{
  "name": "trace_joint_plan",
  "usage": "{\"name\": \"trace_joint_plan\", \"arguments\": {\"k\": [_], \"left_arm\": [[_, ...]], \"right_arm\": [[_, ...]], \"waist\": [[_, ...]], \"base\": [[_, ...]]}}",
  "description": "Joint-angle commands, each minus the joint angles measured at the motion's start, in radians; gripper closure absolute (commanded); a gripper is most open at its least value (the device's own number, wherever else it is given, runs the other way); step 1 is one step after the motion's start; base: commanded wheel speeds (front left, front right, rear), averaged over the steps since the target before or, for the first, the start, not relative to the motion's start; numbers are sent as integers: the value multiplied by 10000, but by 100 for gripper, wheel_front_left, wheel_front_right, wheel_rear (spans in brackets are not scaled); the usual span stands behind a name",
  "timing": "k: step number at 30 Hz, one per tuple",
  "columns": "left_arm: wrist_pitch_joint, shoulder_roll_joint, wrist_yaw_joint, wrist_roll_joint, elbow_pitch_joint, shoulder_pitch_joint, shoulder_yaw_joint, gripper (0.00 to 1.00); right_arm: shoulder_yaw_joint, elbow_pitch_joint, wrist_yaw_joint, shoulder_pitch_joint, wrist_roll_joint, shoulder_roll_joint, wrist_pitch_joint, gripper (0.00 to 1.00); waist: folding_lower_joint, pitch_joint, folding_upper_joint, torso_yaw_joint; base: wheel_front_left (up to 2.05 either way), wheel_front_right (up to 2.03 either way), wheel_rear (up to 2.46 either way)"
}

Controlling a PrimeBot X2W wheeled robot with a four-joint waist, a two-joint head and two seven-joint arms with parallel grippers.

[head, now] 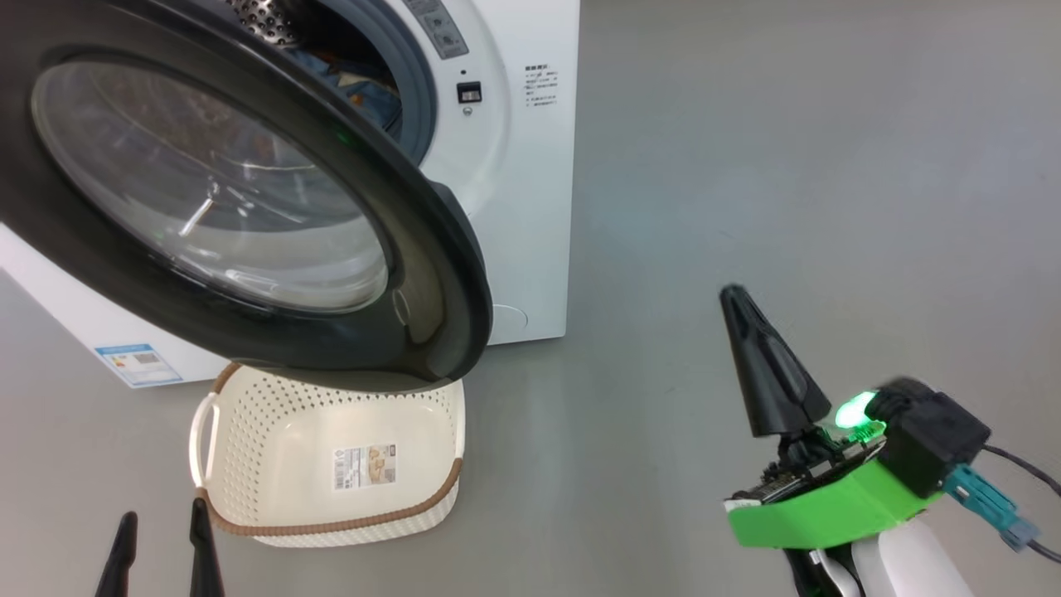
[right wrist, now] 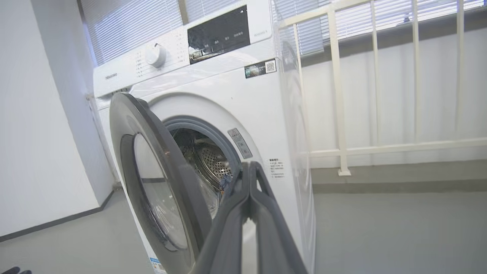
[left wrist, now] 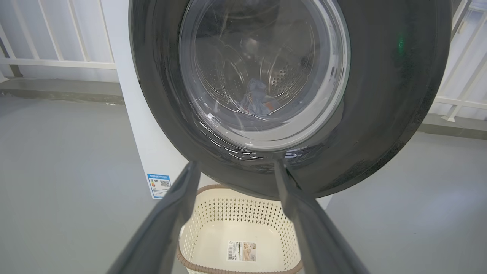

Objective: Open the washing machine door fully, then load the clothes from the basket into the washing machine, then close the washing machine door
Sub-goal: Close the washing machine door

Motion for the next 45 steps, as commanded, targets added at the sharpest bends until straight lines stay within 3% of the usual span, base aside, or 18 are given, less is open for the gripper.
{"name": "trace_joint_plan", "arguments": {"k": [1,5,10,25,34,45], "left_arm": [[-82,124,6,-40,-148,-370,265,0],[-82,124,-35,-115,-57,-506,80,0],[-82,124,-74,-220,3,-607,-218,0],[-82,124,-46,-652,-67,-1115,-964,0],[-82,124,-102,-1055,-23,-1614,-1328,0],[-82,124,-141,-1524,92,-2330,-2040,0]], "right_arm": [[367,-477,62,-389,74,74,-107,100],[1111,-1547,62,-630,11,45,-107,100],[2257,-2020,62,-1039,117,-246,-107,100],[4364,-115,62,-2207,872,-1032,-107,100],[4494,1457,62,-2877,858,-1174,-107,100],[3943,2758,62,-3697,715,-1057,-107,100]], "waist": [[0,26,0,51],[0,41,0,291],[0,90,0,720],[0,791,0,2569],[0,1642,0,3215],[0,2664,0,3734]], "base": [[0,0,0],[0,0,0],[0,0,0],[0,0,0],[0,0,0],[0,0,0]]}}
